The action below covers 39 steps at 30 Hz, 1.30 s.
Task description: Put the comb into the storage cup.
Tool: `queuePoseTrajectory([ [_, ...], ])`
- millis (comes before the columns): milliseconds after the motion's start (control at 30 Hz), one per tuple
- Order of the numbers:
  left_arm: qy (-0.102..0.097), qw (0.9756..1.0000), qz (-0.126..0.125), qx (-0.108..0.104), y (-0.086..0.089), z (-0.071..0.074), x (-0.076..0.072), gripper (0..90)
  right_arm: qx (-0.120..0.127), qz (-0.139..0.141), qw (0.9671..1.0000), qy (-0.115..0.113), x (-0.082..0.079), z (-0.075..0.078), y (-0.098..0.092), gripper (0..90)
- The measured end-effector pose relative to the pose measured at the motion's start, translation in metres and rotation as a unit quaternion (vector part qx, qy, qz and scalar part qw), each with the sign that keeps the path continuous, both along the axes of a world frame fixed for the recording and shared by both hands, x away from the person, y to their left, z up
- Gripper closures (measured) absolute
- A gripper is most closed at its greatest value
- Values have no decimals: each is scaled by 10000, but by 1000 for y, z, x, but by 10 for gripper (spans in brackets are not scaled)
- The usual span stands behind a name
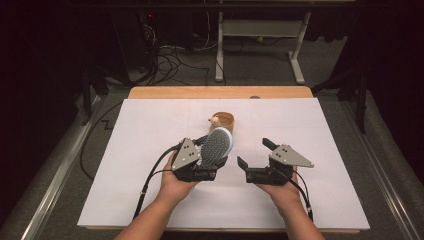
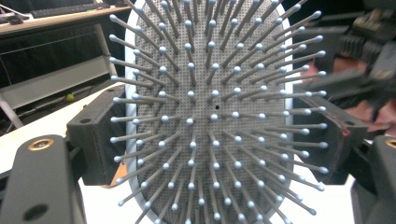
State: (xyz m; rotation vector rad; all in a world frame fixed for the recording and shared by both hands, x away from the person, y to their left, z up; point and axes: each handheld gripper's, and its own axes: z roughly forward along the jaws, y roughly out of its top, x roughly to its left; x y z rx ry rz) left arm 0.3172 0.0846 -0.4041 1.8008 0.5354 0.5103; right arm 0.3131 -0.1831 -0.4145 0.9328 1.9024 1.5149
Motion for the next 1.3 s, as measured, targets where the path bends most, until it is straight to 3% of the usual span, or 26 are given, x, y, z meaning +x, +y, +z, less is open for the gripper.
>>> queuePoseTrajectory([
  [400, -54, 10000, 43, 59, -2, -2, -1, 202, 282, 223, 9993, -99, -9, 18, 5, 1],
  [700, -63, 10000, 36, 62, -5, -3, -2, 202, 576, 485, 9970, -156, -17, 32, 12, 1],
  [1067, -125, 9998, -96, 141, -17, -2, -10, 202, 684, 756, 9948, -61, -15, 33, 28, 3],
  [1300, -150, 9995, -189, 194, -24, -2, -15, 202, 825, 817, 9932, 113, -10, 30, 31, 58],
])
